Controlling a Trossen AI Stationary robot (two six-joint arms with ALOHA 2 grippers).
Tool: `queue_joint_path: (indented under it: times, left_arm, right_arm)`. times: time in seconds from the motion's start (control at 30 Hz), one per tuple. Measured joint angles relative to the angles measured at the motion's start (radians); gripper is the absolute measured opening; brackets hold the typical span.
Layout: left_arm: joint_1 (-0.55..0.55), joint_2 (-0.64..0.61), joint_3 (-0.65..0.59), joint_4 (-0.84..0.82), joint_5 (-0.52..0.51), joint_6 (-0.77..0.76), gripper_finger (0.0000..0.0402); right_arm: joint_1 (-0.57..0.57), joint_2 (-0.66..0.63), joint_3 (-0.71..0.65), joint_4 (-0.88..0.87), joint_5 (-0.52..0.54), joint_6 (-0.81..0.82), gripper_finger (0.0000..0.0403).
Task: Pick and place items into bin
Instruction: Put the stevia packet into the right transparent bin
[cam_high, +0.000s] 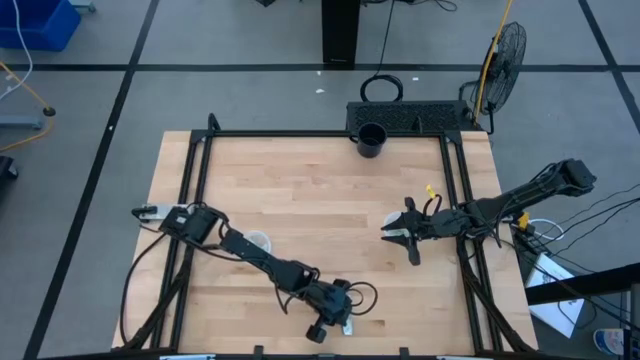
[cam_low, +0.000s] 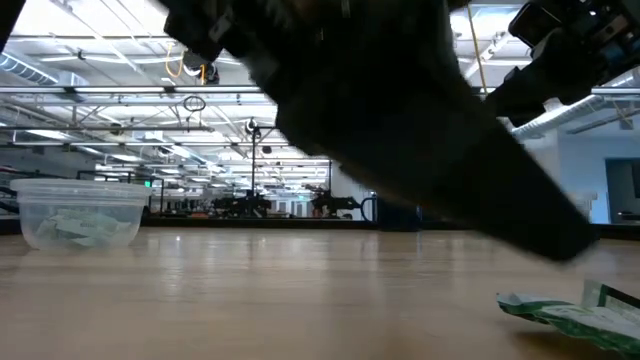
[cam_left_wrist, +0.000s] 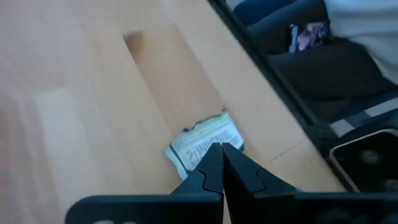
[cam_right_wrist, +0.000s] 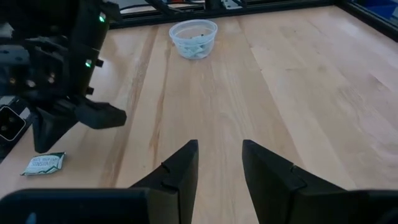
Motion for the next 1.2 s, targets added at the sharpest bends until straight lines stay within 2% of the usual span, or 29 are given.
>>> queue_joint_path:
  times: [0.3, 0.5, 0.63, 0.8, 0.9, 1.03, 1.2]
  left_arm:
    - [0.024, 0.036, 0.016, -0.023, -0.041, 0.023, 0.0]
    - [0.086, 0.036, 0.016, -0.033, -0.095, 0.079, 0.0]
    - [0.143, 0.035, 0.016, -0.047, -0.105, 0.104, 0.0]
    - [0.208, 0.032, 0.016, -0.039, -0.18, 0.133, 0.0]
    - [0.232, 0.032, 0.014, -0.002, -0.222, 0.169, 0.0005]
    - [0.248, -0.01, 0.013, 0.024, -0.213, 0.187, 0.0005]
    - [0.245, -0.078, 0.013, 0.009, -0.221, 0.183, 0.0009]
  right_arm:
    - [0.0, 0.0, -0.001, 0.0, 0.0, -0.013, 0.0116]
    - [0.001, 0.0, -0.001, 0.001, -0.002, -0.059, 0.0116]
    - [0.021, 0.0, -0.001, 0.003, -0.094, -0.15, 0.0116]
    - [0.089, 0.019, -0.001, 0.006, -0.183, -0.188, 0.0127]
    - [0.132, 0.075, -0.001, 0.025, -0.183, -0.19, 0.0144]
    - [0.17, 0.206, -0.001, 0.142, -0.169, -0.197, 0.0171]
    - [0.177, 0.395, -0.001, 0.29, -0.059, -0.232, 0.0186]
